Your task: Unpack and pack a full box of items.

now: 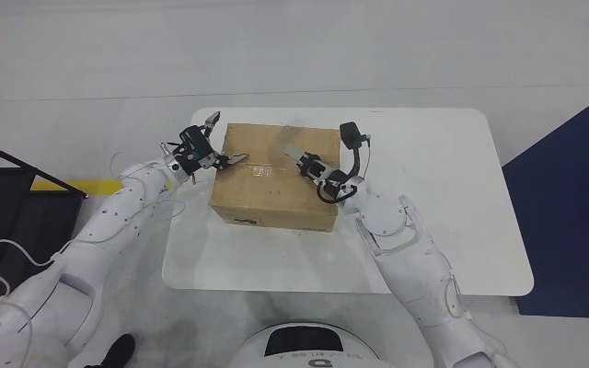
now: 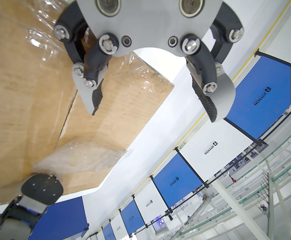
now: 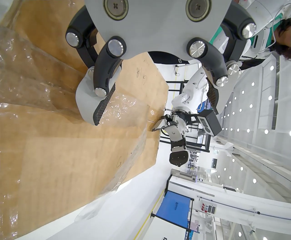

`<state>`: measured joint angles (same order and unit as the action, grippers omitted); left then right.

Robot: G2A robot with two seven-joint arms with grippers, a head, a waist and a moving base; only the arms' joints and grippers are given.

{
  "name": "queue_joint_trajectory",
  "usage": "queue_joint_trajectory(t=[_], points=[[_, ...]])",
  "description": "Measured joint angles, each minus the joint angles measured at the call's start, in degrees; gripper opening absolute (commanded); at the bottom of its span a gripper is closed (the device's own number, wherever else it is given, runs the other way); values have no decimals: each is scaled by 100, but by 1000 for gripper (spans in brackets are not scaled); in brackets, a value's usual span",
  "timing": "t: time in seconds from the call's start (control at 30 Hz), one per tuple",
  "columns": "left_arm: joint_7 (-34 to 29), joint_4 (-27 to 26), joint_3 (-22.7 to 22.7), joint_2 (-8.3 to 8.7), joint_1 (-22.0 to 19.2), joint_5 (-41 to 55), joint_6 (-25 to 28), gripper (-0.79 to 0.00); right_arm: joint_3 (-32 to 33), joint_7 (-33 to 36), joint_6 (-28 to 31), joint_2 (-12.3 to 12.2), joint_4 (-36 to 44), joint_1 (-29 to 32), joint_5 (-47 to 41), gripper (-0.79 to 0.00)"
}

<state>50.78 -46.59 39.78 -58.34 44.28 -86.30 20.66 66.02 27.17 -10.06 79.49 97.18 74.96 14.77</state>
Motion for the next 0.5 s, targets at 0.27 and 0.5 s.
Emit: queue_joint_trajectory(t=[0.27, 0.5], points=[[0, 0, 0, 0, 0, 0, 0, 0, 10, 11, 29, 7, -49, 10, -51, 0], [0, 0, 0, 0, 0, 0, 0, 0, -100, 562, -91, 90, -1064, -580, -1229, 0]])
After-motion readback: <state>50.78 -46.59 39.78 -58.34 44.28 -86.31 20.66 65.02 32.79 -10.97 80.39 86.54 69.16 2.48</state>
